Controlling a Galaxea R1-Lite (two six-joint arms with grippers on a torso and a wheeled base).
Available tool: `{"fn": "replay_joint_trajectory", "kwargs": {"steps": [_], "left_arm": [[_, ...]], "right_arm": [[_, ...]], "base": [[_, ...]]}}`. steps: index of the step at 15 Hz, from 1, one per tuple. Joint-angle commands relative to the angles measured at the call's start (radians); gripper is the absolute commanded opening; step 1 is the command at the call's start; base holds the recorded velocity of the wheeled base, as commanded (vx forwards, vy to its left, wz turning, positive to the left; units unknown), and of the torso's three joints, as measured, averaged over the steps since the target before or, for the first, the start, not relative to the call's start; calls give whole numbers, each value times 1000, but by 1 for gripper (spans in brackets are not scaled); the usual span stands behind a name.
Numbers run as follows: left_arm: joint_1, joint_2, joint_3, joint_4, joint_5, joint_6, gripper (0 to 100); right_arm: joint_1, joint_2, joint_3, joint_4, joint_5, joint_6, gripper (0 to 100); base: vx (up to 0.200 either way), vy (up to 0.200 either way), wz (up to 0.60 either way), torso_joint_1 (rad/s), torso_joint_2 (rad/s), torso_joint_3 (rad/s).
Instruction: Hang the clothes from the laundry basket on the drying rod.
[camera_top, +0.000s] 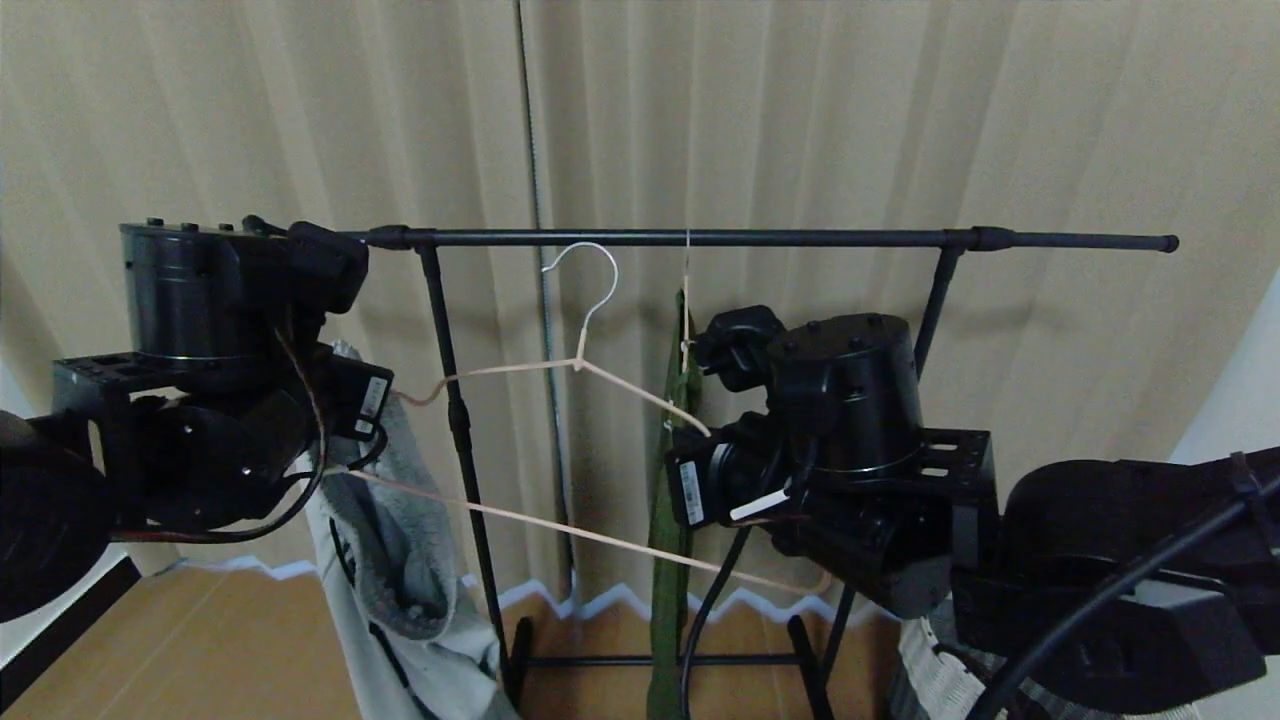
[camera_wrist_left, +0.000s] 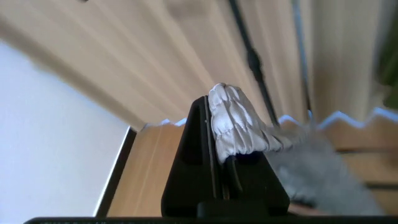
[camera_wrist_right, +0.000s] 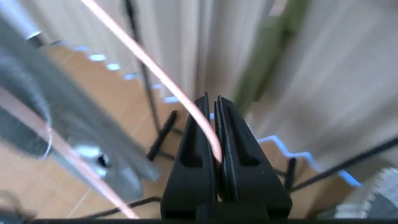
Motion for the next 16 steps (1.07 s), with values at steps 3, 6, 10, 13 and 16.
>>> {"fn": "replay_joint_trajectory", "kwargs": {"steps": [3, 6, 10, 13, 16], "left_arm": [[20, 67, -49, -14, 13, -14, 0], [21, 86, -86, -14, 15, -15, 0], [20, 90, -89, -13, 16, -35, 0], [20, 72, -66, -11, 15, -43, 0], [-20, 44, -55, -10, 16, -58, 0]], "right_arm": [[93, -34, 2, 41, 6, 37, 0], [157, -22, -6, 112, 9, 132, 0], [160, 43, -19, 110, 9, 163, 0], [81, 90, -87, 110, -1, 168, 0], [48, 158, -162, 99, -3, 169, 0]], "base": [[0, 0, 0, 0, 0, 0], [0, 0, 0, 0, 0, 0], [0, 0, 0, 0, 0, 0], [0, 0, 0, 0, 0, 0], [0, 0, 0, 0, 0, 0]]}}
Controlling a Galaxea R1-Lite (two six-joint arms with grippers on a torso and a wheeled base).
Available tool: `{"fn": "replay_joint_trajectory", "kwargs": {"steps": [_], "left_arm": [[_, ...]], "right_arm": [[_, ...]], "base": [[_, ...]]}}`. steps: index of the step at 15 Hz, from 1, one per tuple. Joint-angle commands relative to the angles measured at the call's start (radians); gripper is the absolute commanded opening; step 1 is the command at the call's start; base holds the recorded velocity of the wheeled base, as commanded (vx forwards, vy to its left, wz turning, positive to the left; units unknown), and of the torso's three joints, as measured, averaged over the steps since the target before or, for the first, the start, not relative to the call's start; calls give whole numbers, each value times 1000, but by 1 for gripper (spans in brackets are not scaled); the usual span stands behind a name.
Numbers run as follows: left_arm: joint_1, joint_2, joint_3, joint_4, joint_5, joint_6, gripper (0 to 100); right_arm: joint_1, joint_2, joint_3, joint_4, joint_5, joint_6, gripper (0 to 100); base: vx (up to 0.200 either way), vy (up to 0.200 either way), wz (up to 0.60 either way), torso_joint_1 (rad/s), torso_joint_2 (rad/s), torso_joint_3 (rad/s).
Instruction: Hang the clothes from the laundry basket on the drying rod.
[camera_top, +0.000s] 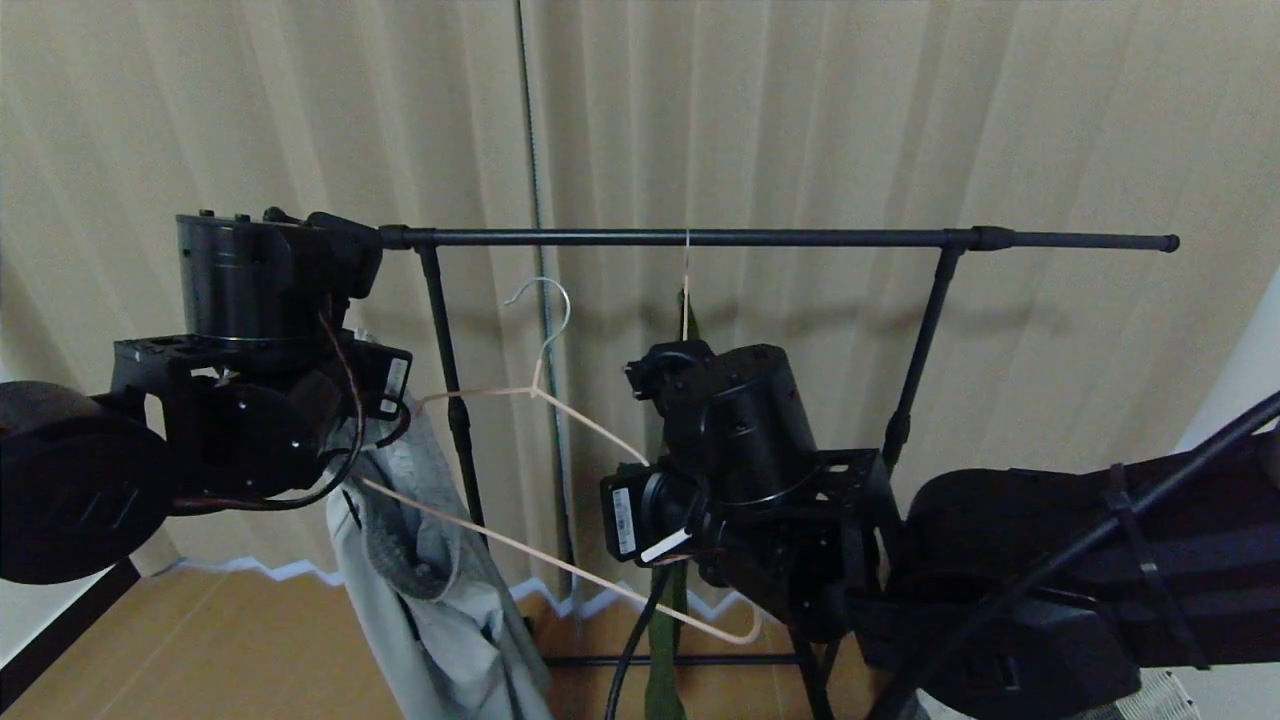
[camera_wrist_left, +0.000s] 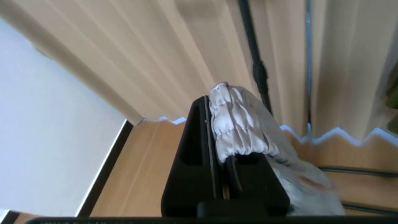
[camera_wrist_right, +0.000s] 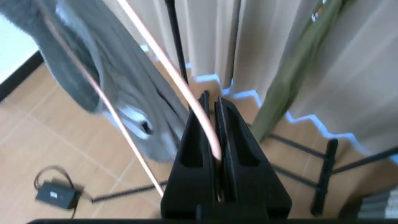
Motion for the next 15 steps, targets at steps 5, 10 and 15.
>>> {"fn": "replay_joint_trajectory", "kwargs": {"steps": [5, 10, 15], "left_arm": [[-98, -17, -4, 7, 1, -58, 0], [-154, -9, -36, 7, 1, -93, 0], [-212, -14, -58, 7, -1, -123, 0]], "right_arm": [[7, 79, -75, -8, 0, 4, 0], [20, 119, -125, -8, 0, 11, 0], [22, 130, -130, -8, 0, 14, 0]], "base": [[0, 0, 0, 0, 0, 0], [0, 0, 0, 0, 0, 0], [0, 0, 0, 0, 0, 0]]}}
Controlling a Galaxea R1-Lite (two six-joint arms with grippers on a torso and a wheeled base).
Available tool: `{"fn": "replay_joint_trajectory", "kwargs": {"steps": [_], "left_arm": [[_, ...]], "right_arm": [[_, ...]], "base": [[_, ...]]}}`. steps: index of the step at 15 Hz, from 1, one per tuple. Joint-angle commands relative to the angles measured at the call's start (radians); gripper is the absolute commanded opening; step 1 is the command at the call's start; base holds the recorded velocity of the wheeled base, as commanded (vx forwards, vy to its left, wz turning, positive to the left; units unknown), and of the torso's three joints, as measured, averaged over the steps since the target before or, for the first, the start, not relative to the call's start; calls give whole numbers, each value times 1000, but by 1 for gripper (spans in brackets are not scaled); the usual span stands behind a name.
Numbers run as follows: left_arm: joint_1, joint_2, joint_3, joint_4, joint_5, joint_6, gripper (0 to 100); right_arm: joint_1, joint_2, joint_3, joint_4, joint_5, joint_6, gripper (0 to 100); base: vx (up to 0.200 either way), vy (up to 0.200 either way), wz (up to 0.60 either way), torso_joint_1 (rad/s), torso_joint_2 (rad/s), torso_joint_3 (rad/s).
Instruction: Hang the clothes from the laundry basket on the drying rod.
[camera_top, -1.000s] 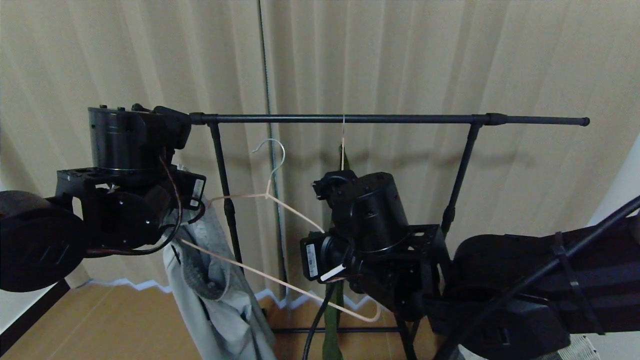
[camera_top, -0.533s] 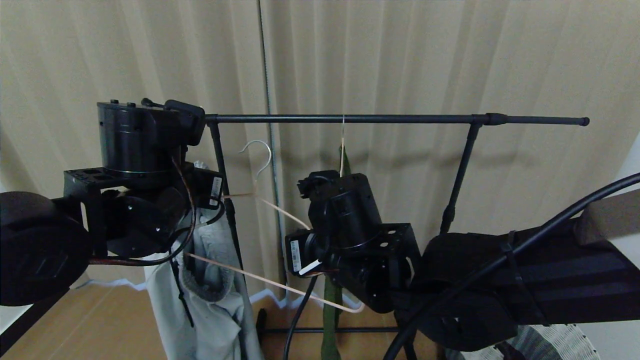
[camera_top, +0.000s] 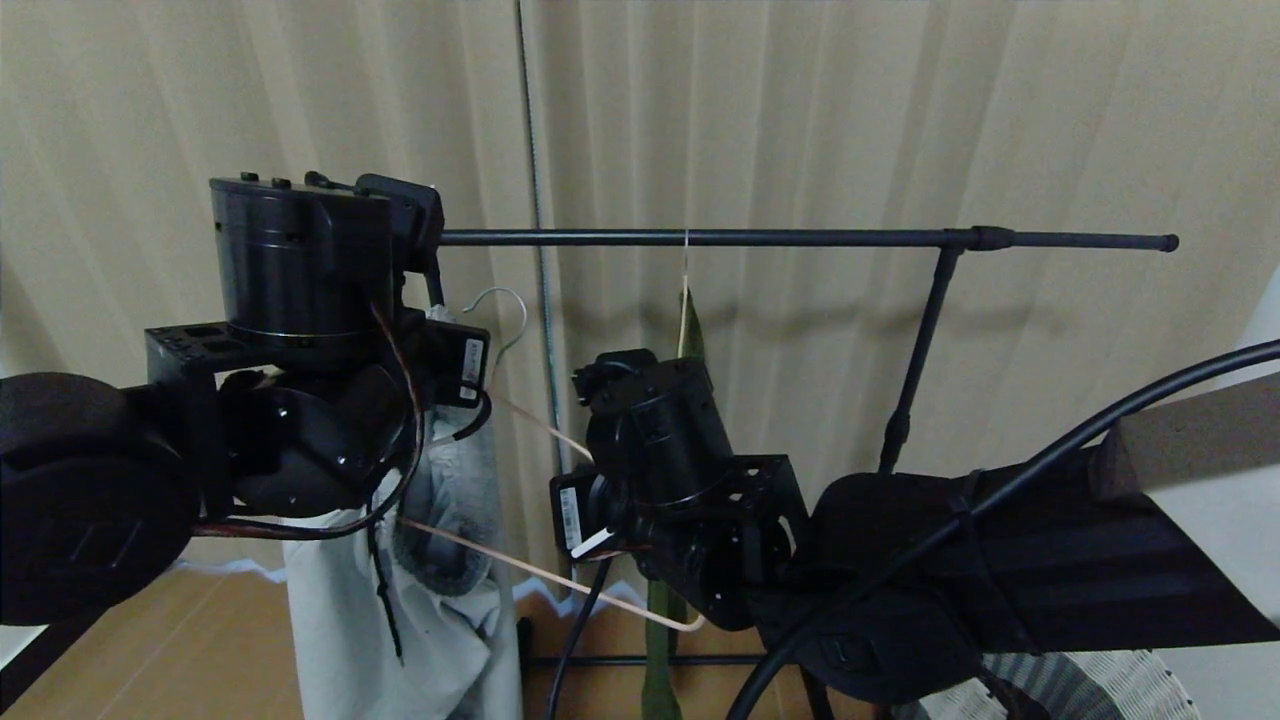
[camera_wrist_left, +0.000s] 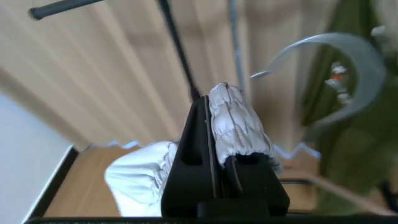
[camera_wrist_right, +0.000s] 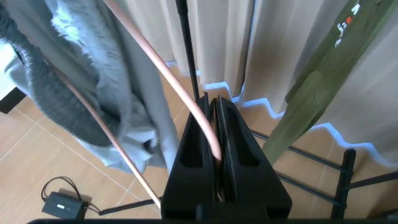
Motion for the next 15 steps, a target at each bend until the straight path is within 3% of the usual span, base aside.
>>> {"fn": "replay_joint_trajectory", "kwargs": {"steps": [1, 4, 5, 8, 15], "left_arm": [[-20, -8, 7, -1, 0, -3, 0], [-27, -77, 64, -2, -15, -5, 0], [-27, -96, 90, -5, -48, -3, 0], [-27, -179, 165, -2, -247, 3, 0], [-27, -257, 266, -7, -411, 9, 0]], "right_arm": [[-1, 3, 0, 0, 0, 0, 0], [-50, -7, 3, 5, -1, -2, 0], [-67, -9, 3, 3, -1, -3, 0], [-84, -18, 1, 2, -1, -5, 0], [-90, -121, 20, 0, -1, 0, 0]], "base": [[0, 0, 0, 0, 0, 0], [0, 0, 0, 0, 0, 0], [0, 0, 0, 0, 0, 0], [0, 0, 0, 0, 0, 0], [0, 0, 0, 0, 0, 0]]}}
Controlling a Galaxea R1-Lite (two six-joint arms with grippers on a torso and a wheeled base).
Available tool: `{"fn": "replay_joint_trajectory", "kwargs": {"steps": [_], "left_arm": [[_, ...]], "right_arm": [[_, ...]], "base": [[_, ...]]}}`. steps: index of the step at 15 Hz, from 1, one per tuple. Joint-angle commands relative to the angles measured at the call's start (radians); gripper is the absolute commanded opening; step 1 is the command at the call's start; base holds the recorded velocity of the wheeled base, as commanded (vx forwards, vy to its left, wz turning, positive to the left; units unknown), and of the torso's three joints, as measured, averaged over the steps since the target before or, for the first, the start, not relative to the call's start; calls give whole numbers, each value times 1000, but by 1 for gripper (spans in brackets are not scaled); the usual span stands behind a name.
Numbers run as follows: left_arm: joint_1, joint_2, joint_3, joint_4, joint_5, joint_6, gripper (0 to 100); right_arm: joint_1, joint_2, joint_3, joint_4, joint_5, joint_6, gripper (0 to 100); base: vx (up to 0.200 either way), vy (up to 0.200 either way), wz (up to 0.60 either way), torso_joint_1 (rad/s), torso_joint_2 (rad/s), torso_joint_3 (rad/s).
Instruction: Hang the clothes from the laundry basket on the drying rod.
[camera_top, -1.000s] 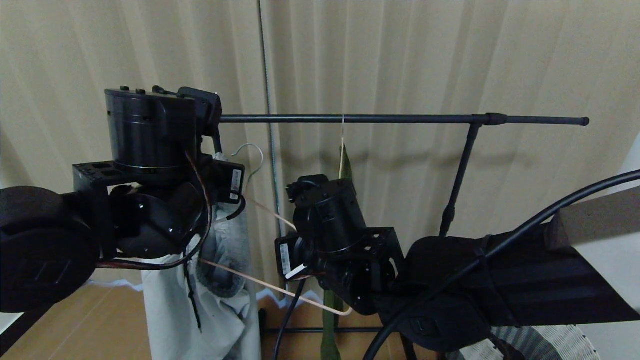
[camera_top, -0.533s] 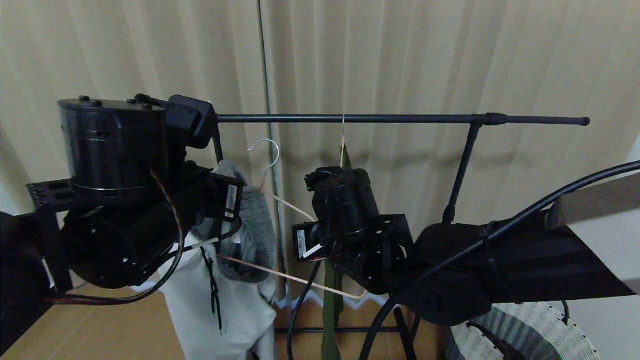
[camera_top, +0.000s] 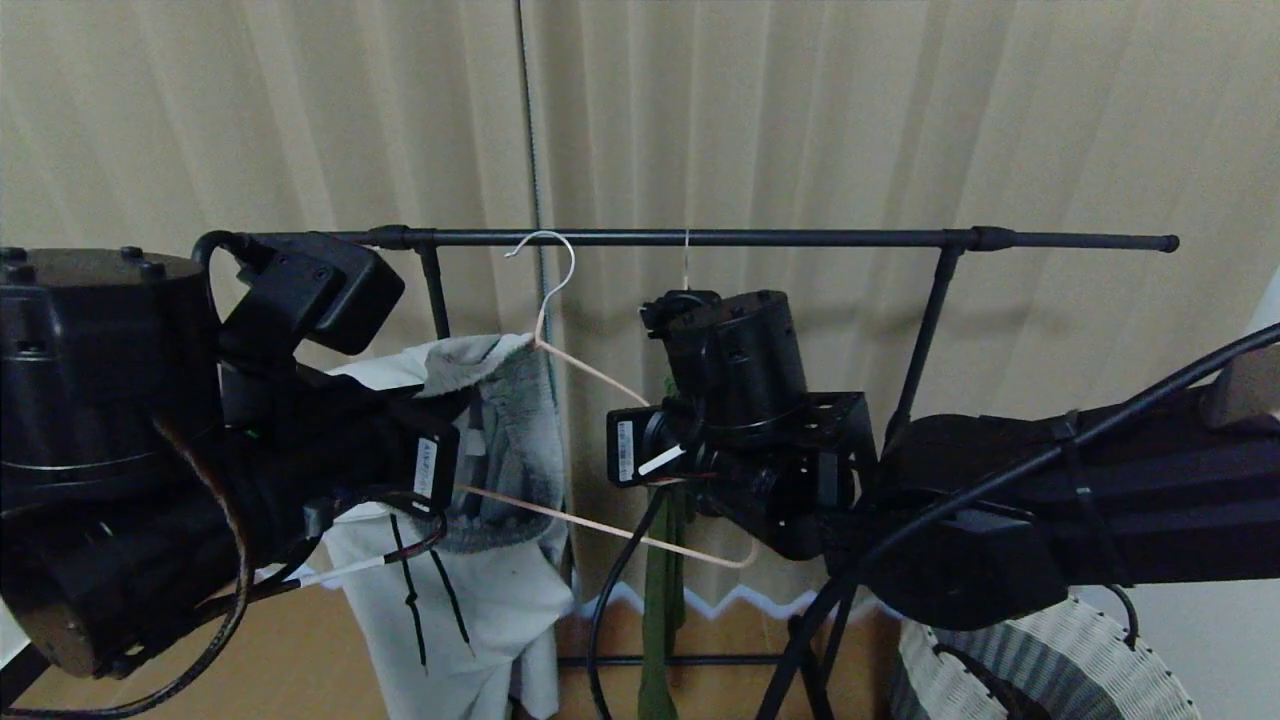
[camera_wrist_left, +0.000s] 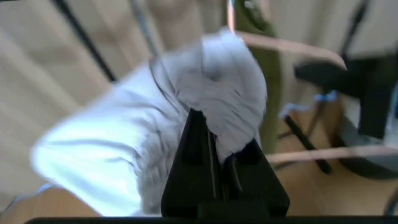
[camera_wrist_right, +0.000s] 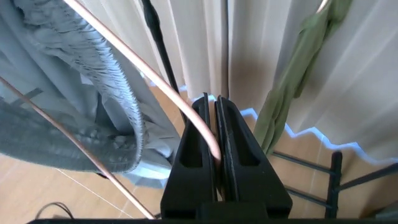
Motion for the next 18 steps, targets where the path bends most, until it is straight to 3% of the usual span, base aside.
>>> {"fn": "replay_joint_trajectory", "kwargs": {"steps": [1, 2, 4, 5, 12, 18], "left_arm": [[-2, -37, 23, -1, -6, 2, 0], [-6, -52, 43, -2, -27, 2, 0], [-14, -103, 84, -2, -145, 6, 0], [-14, -112, 97, -2, -155, 19, 0], [-9, -87, 138, -55, -159, 37, 0], [-8, -35, 140, -131, -156, 56, 0]], "right_arm": [[0, -44, 12, -2, -1, 2, 0], [0, -58, 23, -2, 1, 4, 0], [0, -81, 58, -7, -1, 7, 0], [0, -84, 68, -30, -1, 7, 0], [0, -145, 184, -165, 9, -7, 0], [3, -191, 330, -338, 10, -111, 0]], "base": [[0, 0, 0, 0, 0, 0], [0, 0, 0, 0, 0, 0], [0, 0, 0, 0, 0, 0], [0, 0, 0, 0, 0, 0], [0, 0, 0, 0, 0, 0], [0, 0, 0, 0, 0, 0]]}}
